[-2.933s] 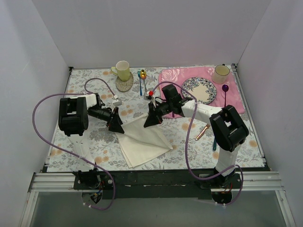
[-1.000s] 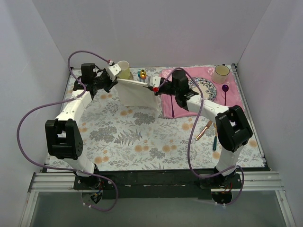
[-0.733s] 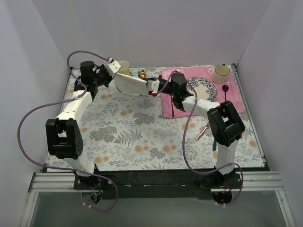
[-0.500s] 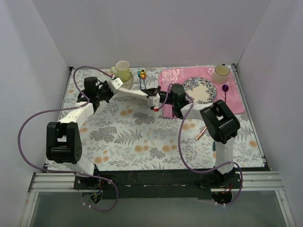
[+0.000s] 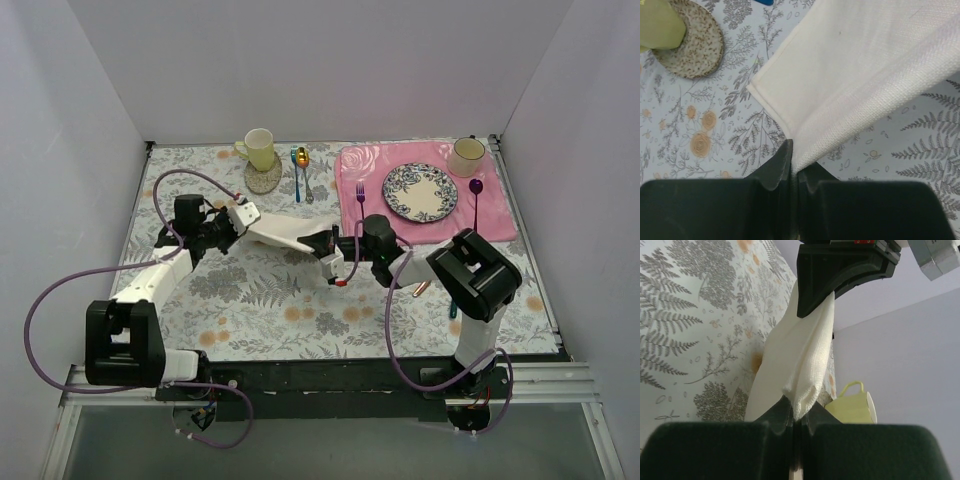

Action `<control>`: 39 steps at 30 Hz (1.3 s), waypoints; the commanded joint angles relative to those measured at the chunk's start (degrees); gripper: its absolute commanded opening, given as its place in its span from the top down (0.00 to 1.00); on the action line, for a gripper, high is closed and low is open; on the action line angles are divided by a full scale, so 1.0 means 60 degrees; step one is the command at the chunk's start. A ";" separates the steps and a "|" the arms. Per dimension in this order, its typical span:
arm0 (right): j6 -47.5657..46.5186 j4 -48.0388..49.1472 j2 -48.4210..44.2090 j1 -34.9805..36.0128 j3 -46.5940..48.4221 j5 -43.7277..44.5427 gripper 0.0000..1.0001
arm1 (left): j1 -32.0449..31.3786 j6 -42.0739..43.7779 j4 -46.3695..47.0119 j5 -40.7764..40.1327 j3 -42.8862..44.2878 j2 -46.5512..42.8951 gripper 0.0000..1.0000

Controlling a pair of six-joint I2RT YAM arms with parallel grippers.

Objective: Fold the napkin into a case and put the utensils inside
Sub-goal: Turn over the upper triangle folded napkin at the center of the board.

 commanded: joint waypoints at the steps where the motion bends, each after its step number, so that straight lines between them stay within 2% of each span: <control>1: -0.0460 0.0106 -0.0676 0.0153 -0.0744 -0.0727 0.99 | 0.0435 0.0627 -0.0457 -0.1066 -0.0469 -0.0618 1.00; 14: -0.1544 -0.1769 -0.1277 0.0988 -0.1698 -0.0508 0.99 | 0.0435 0.1462 -0.1818 -0.0655 -0.1671 -0.1556 1.00; 21: -0.2613 -0.4359 -0.1716 0.1369 -0.1771 -0.0493 0.99 | 0.0435 0.1974 -0.2523 -0.0436 -0.2066 -0.1775 1.00; 32: -0.3345 -0.6646 -0.1980 0.1838 -0.1596 -0.0185 0.99 | 0.0435 0.3000 -0.3663 -0.0333 -0.2902 -0.2581 0.99; 33: -0.3361 -0.6735 -0.1966 0.1867 -0.1581 -0.0171 0.99 | 0.0435 0.3073 -0.3825 -0.0289 -0.2888 -0.2596 0.94; 35: -0.3521 -0.6998 -0.1951 0.1941 -0.1552 -0.0171 0.99 | 0.0435 0.3336 -0.4365 -0.0187 -0.2815 -0.2611 0.88; 39: -0.3916 -0.7423 -0.1893 0.2073 -0.1493 -0.0098 0.99 | 0.0435 0.3776 -0.5392 0.0091 -0.2610 -0.2801 0.67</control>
